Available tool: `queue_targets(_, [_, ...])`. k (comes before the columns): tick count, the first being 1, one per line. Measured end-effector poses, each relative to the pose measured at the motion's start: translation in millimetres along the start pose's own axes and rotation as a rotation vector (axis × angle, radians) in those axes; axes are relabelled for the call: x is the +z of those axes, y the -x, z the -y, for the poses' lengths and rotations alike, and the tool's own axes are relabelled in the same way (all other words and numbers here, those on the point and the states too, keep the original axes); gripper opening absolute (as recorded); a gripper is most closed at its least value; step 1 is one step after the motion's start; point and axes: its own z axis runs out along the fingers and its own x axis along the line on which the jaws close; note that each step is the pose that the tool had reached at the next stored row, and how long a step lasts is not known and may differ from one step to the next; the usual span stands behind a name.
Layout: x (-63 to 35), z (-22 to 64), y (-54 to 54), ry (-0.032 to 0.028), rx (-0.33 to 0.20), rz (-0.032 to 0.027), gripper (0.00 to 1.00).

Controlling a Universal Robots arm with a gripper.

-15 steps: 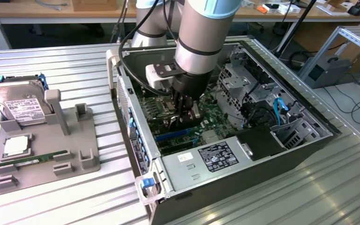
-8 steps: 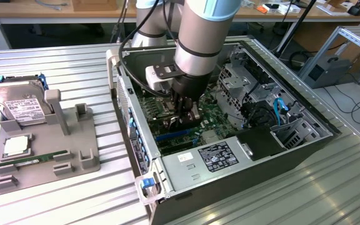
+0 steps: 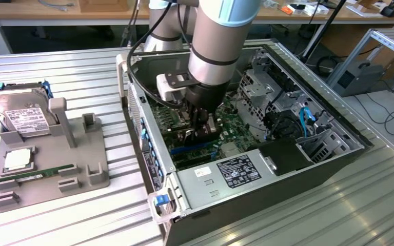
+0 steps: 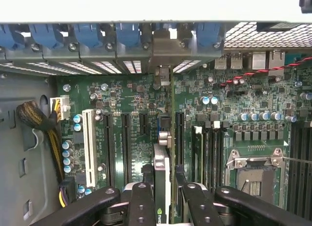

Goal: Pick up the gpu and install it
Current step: 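Insert the gpu into the slot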

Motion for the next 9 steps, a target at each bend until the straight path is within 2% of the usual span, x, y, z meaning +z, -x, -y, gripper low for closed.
queue_targets(9, [5.7, -0.3, -0.3, 0.0000, 0.000, -0.0001, 0.27])
